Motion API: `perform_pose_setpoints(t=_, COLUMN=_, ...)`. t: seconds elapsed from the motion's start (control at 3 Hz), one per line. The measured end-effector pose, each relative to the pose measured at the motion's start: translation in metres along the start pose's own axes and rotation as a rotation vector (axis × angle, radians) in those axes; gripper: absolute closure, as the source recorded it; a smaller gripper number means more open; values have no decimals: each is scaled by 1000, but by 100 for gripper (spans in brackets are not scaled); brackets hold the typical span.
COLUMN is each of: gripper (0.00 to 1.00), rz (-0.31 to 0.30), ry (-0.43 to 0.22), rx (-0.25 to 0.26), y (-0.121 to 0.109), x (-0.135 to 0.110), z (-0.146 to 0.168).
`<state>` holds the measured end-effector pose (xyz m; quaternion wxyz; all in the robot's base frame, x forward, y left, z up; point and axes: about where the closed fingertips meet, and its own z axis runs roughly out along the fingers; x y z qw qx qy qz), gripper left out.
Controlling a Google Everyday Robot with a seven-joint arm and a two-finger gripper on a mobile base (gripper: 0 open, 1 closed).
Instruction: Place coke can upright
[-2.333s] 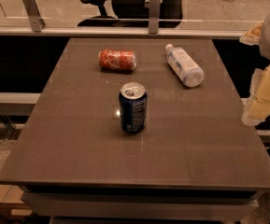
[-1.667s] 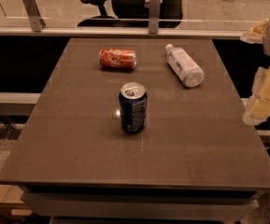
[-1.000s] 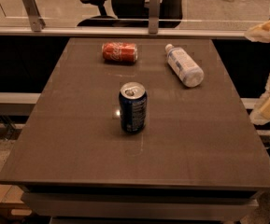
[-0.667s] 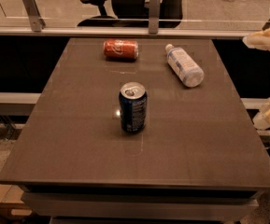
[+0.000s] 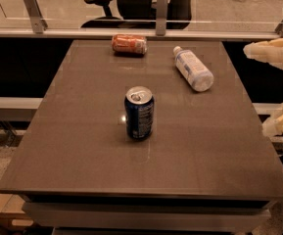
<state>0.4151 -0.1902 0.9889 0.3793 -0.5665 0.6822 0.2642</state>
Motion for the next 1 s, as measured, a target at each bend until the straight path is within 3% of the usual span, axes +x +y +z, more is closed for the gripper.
perform_pose_setpoints(t=0.33, gripper=0, rz=26, ry=-65, rx=-14, y=0, x=-1, z=6)
perform_pose_setpoints(t=0.67, gripper=0, rz=58, ry=-141, rx=16, y=-13, x=5, z=24)
perform_pose_setpoints(t=1.0, gripper=0, rz=57, ry=-141, rx=16, y=-13, x=5, z=24)
